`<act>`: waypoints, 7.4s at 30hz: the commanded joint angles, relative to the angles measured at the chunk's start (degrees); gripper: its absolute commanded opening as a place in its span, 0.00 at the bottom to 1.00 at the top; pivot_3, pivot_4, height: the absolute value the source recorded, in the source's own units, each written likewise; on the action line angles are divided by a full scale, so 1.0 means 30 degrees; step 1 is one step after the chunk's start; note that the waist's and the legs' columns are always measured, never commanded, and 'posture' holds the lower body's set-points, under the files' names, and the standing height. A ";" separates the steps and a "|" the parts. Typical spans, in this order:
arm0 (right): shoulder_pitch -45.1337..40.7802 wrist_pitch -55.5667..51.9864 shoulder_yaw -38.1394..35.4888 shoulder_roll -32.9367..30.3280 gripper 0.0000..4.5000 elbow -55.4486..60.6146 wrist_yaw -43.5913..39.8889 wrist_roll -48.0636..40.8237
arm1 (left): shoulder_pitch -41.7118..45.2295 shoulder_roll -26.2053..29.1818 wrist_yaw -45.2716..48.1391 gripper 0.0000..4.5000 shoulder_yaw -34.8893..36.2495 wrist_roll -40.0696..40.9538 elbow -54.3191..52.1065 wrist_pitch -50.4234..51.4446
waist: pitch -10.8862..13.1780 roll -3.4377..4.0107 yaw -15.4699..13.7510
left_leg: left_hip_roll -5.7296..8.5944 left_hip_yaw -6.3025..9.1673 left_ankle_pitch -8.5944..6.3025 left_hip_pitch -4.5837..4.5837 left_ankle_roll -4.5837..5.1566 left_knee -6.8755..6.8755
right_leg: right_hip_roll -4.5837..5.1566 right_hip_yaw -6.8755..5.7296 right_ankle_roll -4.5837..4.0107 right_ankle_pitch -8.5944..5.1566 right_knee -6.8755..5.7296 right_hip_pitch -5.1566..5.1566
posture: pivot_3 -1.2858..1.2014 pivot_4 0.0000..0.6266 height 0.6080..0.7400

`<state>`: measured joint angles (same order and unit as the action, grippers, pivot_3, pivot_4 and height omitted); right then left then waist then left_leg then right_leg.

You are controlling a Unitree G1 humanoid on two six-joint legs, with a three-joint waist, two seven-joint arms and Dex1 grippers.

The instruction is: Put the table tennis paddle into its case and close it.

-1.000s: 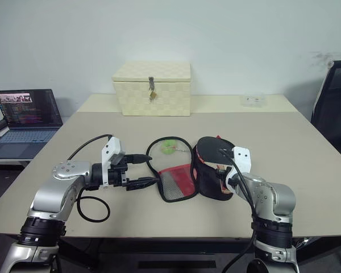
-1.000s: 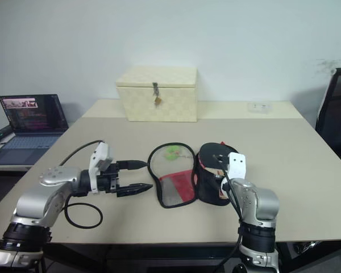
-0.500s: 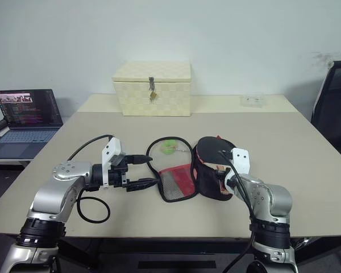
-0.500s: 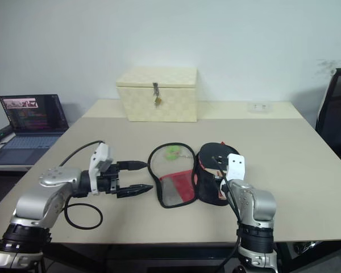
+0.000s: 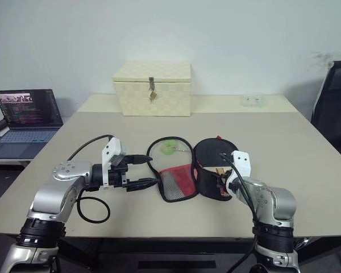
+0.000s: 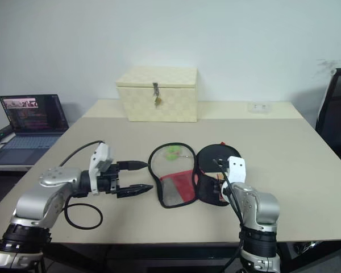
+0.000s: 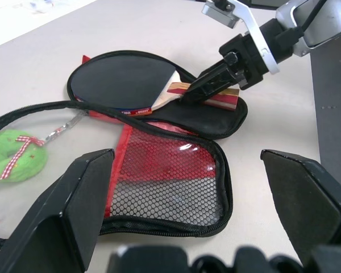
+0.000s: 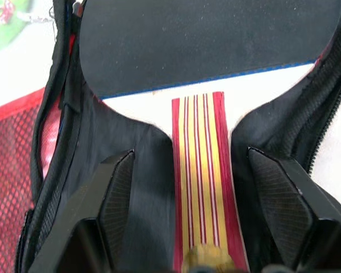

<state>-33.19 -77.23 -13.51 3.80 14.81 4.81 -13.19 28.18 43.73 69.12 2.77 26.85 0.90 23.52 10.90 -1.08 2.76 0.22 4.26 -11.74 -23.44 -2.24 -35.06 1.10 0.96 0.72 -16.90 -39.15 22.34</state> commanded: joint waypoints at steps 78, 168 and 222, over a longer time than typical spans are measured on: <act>0.2026 0.6524 -0.0263 -1.8798 0.77 0.2294 -1.5455 -0.7467 | 1.1375 -0.9677 -0.4771 0.00 -0.2947 -0.7631 1.6613 -0.8660 | -0.0010 -0.0042 -0.0405 | 0.0078 0.0037 -0.0014 -0.0166 0.0023 -0.0298 | 0.0008 -0.0113 0.0128 0.0066 0.0026 -0.0028 | 0.52 0.24 1.00; -0.1871 0.5743 0.4327 -0.7193 1.00 -0.9160 -1.0554 -0.2010 | 0.2966 -0.1445 0.0598 0.00 0.0274 0.0447 0.1717 0.0807 | -0.0037 -0.0050 0.0419 | 0.0003 -0.0092 -0.0025 0.0125 0.0042 -0.0308 | -0.0021 0.0122 0.0098 0.0058 -0.0236 -0.0071 | 0.52 0.24 1.00; 0.1188 -0.1971 0.3630 -0.6535 0.01 -0.0353 -1.1874 -0.6073 | -0.3670 0.1824 0.2114 0.00 0.0596 0.2950 -0.4176 0.2640 | -0.0029 -0.0054 0.0573 | -0.0350 -0.0457 -0.0075 0.0137 0.0038 -0.0023 | -0.0377 0.0482 -0.0020 -0.0007 -0.0049 0.0111 | 0.52 0.24 1.00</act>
<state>-30.07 -81.85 -1.60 -16.00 10.94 -31.15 -29.61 16.20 48.59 74.76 3.97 35.14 -10.96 32.11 10.81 -1.24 4.47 -0.84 2.90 -11.96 -23.03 -2.12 -35.09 -0.04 2.40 0.66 -16.92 -39.24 22.67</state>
